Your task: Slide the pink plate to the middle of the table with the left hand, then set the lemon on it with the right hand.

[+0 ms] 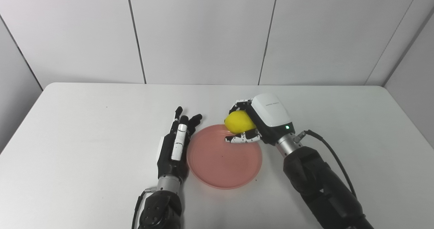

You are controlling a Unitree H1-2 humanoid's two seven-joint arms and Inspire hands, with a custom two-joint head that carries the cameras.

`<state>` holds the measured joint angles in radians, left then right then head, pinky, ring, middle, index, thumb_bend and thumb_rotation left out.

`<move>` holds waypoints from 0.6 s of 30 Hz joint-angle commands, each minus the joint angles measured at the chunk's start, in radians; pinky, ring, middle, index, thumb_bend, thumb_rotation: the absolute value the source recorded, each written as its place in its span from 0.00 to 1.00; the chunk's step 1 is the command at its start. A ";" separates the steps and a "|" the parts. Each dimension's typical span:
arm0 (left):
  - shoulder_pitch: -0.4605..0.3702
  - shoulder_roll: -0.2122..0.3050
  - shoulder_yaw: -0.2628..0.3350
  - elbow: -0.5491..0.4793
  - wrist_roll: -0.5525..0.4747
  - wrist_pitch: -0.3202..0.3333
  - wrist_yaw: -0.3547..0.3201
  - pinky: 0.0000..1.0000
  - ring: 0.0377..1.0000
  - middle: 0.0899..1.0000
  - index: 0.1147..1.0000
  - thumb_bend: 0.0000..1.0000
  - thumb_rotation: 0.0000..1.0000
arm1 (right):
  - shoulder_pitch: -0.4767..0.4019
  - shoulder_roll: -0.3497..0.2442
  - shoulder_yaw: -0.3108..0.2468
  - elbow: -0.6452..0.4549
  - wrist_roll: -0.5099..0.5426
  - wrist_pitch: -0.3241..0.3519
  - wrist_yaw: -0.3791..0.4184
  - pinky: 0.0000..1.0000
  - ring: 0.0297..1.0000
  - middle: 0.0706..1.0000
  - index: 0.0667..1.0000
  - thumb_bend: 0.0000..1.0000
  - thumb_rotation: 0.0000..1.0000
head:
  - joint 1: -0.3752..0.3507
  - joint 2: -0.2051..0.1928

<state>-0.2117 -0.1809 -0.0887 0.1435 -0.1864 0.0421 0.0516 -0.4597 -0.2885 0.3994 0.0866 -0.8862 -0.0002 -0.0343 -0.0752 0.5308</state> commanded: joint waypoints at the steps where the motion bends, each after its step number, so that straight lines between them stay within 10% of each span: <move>1: 0.015 -0.073 0.002 0.037 0.004 0.039 0.029 0.98 0.86 0.75 0.98 0.72 0.80 | -0.046 0.002 -0.005 -0.029 -0.007 -0.039 -0.022 0.15 0.18 0.22 0.27 0.52 0.28 | 0.000 0.001; 18: -0.004 -0.070 0.008 0.076 0.011 0.013 0.027 0.98 0.84 0.77 0.97 0.72 0.83 | -0.019 0.016 0.027 -0.052 -0.019 -0.039 0.042 0.15 0.18 0.23 0.29 0.52 0.28 | -0.008 0.003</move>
<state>-0.2303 -0.1826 -0.0879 0.1746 -0.1687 0.0213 0.0581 -0.4493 -0.2777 0.4320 0.0627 -0.9111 -0.0011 0.0234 -0.0844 0.5338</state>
